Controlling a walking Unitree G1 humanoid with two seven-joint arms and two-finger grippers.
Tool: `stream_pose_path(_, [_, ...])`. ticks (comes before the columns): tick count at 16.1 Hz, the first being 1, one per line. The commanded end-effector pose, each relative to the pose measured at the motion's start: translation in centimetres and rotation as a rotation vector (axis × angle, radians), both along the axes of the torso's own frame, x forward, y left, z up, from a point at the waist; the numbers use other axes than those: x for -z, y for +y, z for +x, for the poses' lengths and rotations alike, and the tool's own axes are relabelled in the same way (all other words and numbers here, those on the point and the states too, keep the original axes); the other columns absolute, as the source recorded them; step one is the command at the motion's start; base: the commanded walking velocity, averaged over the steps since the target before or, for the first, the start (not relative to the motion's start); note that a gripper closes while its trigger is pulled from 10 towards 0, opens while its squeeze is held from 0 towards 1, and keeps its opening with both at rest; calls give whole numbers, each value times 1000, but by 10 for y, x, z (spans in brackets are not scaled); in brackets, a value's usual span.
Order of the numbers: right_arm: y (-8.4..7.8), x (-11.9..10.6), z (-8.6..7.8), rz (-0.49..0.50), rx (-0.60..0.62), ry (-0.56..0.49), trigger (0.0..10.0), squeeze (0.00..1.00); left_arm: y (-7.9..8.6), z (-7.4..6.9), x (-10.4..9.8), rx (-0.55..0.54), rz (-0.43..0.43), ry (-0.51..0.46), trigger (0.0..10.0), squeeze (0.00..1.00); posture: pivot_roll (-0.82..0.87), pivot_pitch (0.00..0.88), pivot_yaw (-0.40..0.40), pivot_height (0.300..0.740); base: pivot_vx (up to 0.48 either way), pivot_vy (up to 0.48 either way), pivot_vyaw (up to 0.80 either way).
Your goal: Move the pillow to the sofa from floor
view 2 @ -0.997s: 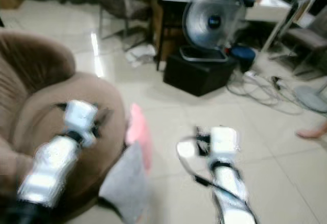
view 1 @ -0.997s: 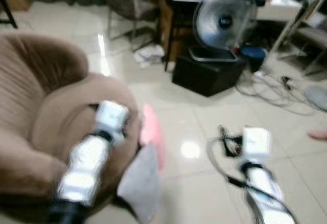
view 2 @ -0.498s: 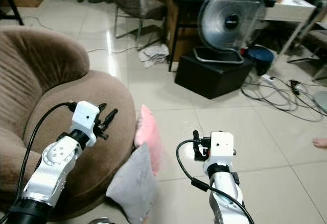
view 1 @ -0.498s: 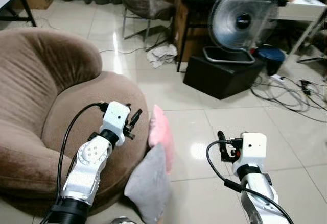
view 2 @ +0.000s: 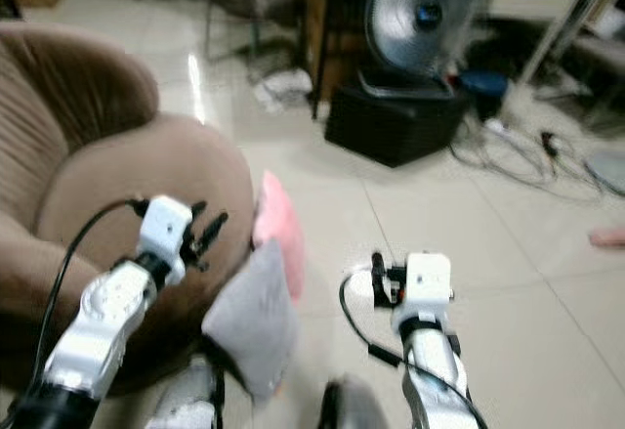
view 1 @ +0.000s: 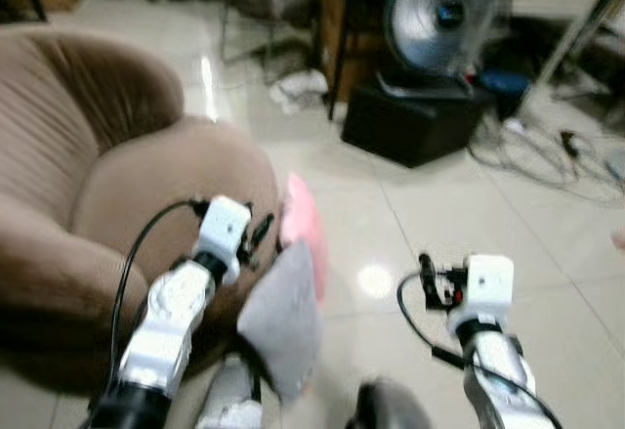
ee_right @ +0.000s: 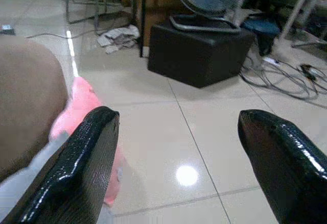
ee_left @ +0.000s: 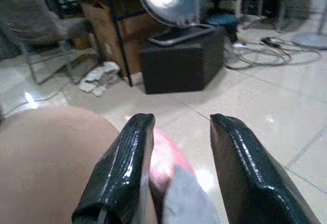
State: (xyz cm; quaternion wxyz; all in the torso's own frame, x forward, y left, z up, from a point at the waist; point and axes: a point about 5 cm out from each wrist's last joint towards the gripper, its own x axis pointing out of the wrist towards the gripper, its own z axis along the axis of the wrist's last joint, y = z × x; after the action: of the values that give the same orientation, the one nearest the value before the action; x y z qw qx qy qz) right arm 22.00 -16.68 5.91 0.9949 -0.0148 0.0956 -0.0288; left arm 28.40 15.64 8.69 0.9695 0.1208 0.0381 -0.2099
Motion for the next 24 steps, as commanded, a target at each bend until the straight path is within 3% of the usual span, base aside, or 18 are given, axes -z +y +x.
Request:
stream_pose_path(1, [-4, -1, -2, -7, 6, 4, 10000, 0, -3, 1, -2, 10, 10, -9, 10000, 0, 54, 39, -77, 595, 0, 0, 0])
stream_pose_path(6, [-4, -1, 0, -17, -8, 6, 10000, 0, -7, 2, -4, 33, -11, -13, 10000, 0, 55, 47, -86, 570, 0, 0, 0])
stream_pose_path(11, [-5, -1, 0, -5, 6, 3, 10000, 0, -12, 10, -3, 35, 9, -6, 10000, 0, 53, 48, -72, 570, 302, 0, -630])
stream_pose_path(24, [-5, 0, -1, -25, 0, 11, 10000, 0, -9, 12, -2, 25, 27, 2, 10000, 0, 57, 59, -68, 570, 304, 0, 0])
